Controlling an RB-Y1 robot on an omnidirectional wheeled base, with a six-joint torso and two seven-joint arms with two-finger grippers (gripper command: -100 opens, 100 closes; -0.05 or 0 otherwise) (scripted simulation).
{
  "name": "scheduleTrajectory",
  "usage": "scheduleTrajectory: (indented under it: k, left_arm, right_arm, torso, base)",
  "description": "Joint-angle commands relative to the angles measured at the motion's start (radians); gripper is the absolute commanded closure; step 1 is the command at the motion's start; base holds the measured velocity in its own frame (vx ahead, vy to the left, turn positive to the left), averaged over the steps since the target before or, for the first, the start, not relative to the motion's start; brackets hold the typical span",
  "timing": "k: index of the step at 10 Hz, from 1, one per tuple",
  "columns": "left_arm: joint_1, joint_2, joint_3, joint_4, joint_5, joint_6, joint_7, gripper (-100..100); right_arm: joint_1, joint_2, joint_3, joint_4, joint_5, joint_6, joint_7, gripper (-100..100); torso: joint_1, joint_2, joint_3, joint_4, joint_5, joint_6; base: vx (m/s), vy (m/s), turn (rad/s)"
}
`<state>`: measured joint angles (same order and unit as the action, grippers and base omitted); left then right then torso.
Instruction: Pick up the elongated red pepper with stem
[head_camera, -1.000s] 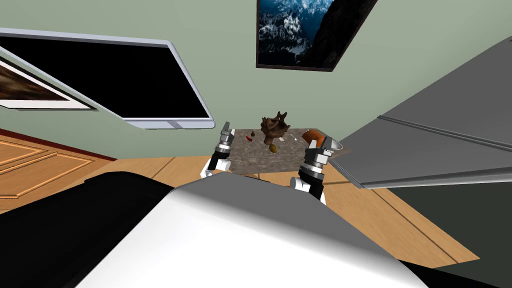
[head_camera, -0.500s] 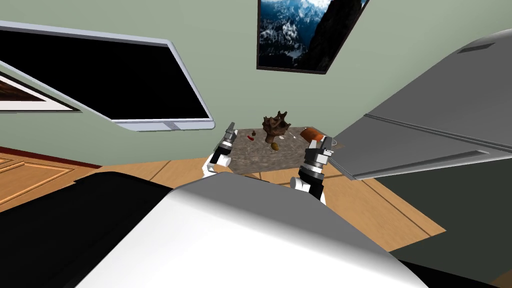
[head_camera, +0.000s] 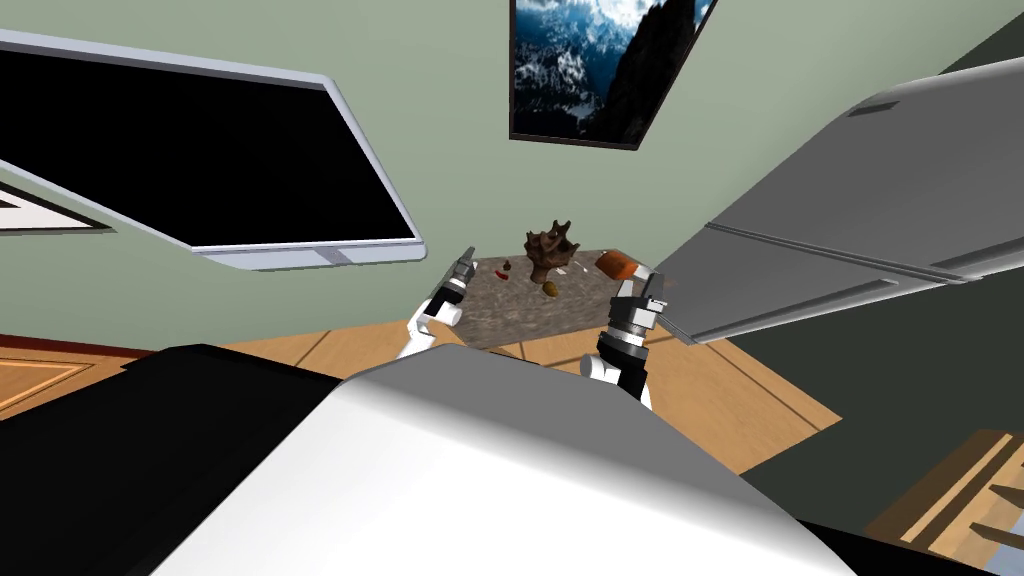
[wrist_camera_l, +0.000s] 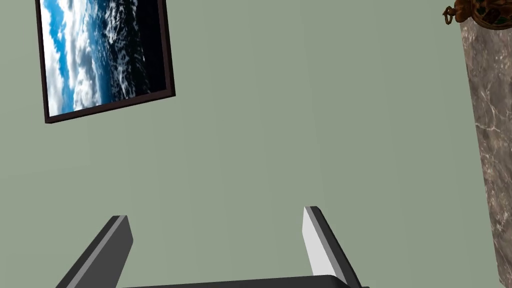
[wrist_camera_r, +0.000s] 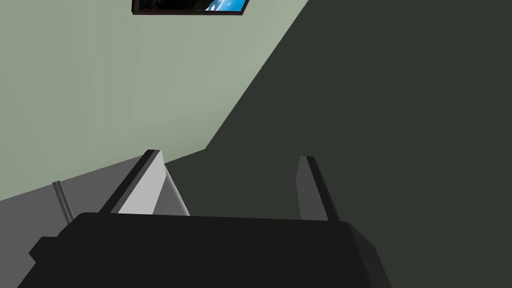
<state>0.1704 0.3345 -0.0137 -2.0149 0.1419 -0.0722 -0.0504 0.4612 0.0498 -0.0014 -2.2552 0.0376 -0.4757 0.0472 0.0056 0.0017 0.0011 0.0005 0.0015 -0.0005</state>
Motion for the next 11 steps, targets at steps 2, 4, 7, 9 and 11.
scheduleTrajectory:
  k: [2,4,7,9,11]
  left_arm:
    - [-0.028,0.033,0.006,0.03,0.013,0.056,0.005,-100]
    - [-0.082,0.081,0.012,0.088,0.033,0.127,0.008,-100]
    - [-0.108,0.105,0.015,0.119,0.044,0.194,0.008,-100]
    - [-0.133,0.129,0.017,0.149,0.055,0.242,0.009,-100]
    - [-0.181,0.176,0.023,0.211,0.078,0.313,0.008,-100]
  right_arm:
    - [0.0,0.0,0.0,0.0,0.0,0.0,0.0,0]
    - [0.0,0.0,0.0,0.0,0.0,0.0,0.0,0]
    - [0.0,0.0,0.0,0.0,0.0,0.0,0.0,0]
    - [0.0,0.0,0.0,0.0,0.0,0.0,0.0,0]
    - [0.0,0.0,0.0,0.0,0.0,0.0,0.0,0]
  torso:
    - [-0.001,0.0,0.0,0.0,0.0,0.0]
    - [-0.001,-0.001,-0.001,0.0,0.0,0.0]
    - [-0.001,-0.001,-0.001,0.0,0.0,0.0]
    - [-0.002,-0.002,-0.001,-0.001,-0.001,0.0]
    - [-0.002,-0.002,-0.001,-0.001,-0.001,0.0]
  base:
    - [-0.038,0.056,-0.099]
    - [-0.043,0.066,-0.171]
    - [-0.033,0.051,-0.113]
    - [-0.023,0.04,-0.115]
    - [-0.028,0.044,-0.217]
